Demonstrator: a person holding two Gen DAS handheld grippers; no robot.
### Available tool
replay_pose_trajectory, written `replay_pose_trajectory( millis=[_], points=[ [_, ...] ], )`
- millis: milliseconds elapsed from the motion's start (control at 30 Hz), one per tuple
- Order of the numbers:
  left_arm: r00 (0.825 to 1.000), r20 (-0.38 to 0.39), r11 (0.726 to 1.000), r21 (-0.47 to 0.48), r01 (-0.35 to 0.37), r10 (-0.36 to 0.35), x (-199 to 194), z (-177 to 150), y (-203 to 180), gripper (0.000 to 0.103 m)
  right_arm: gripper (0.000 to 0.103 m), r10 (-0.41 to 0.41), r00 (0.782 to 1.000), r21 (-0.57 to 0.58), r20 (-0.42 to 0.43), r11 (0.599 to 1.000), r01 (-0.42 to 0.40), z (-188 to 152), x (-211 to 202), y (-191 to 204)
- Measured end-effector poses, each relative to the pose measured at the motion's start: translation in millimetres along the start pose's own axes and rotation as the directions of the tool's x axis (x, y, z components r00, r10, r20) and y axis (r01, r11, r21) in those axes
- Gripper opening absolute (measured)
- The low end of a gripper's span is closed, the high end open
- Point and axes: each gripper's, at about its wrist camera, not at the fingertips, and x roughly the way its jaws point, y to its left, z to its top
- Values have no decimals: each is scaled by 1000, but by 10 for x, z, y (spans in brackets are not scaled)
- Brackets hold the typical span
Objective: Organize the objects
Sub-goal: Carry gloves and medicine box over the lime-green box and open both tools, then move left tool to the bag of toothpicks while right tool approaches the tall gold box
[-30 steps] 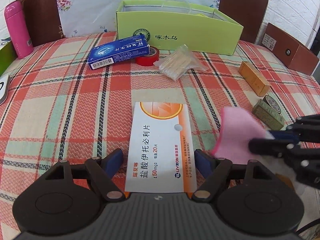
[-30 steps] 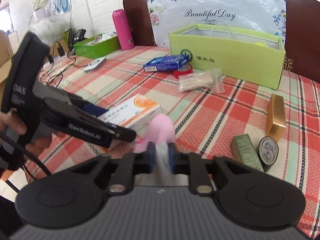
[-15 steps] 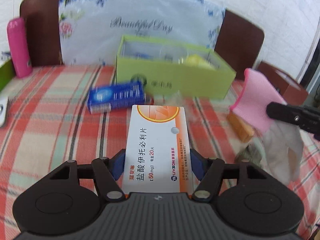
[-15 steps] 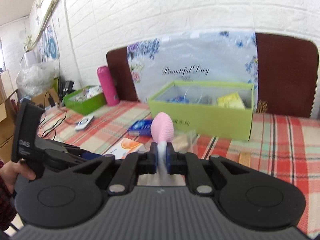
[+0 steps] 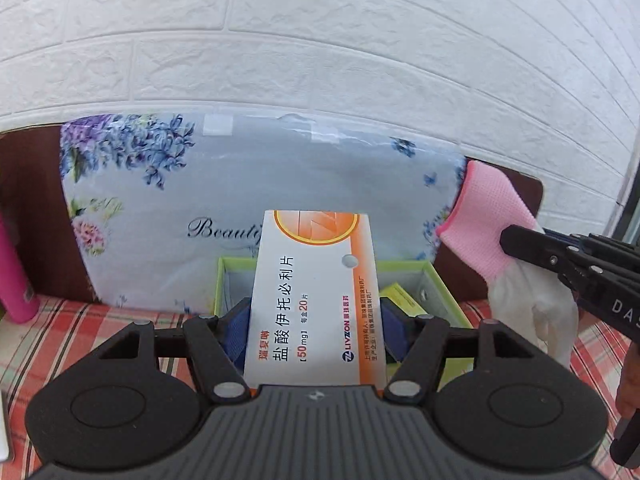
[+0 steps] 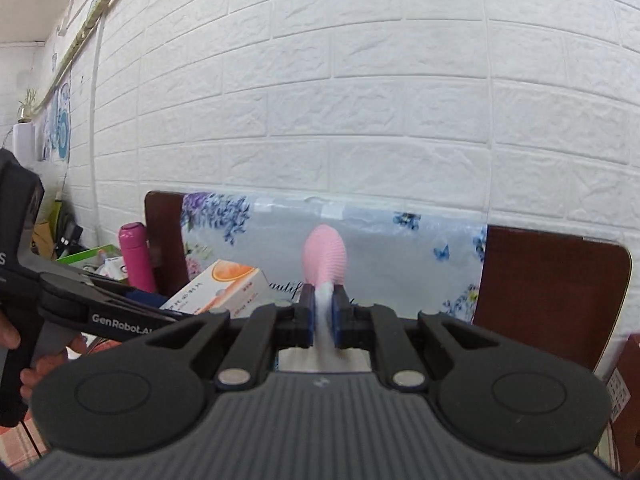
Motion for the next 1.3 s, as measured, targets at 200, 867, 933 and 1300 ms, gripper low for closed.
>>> replay_pose_trajectory(
  millis=[200,867,933,1300],
  points=[
    [999,-26,1000,11,-22,22,471,131,128,69,8,-29,1000,9,-10,1000,29,-115,541,-259],
    [997,-9,996,-54,-75,75,247,-100,162,86,103,-154,986,55,-63,986,157,-456,335,-411],
    [995,21,994,-31,-100,101,49,-85,62,92,103,-148,988,59,-40,987,150,-374,158,-330],
    [990,5,990,-5,-142,142,-734,-628,-352,98,103,-130,991,3,-26,992,130,-494,-901,117]
  ],
)
